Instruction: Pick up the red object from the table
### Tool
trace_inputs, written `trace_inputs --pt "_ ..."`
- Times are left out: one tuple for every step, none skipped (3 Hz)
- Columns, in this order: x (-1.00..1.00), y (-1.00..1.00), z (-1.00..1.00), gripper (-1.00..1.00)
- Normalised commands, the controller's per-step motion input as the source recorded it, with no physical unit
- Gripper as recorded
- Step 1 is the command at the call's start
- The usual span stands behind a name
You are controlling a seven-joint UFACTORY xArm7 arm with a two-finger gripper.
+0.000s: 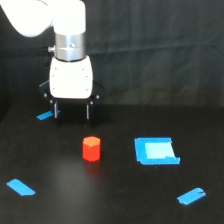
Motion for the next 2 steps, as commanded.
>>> trace_inputs --pt "0.77 -0.88 -0.02 1.00" --pt "0.40 -0.83 0.20 0.86"
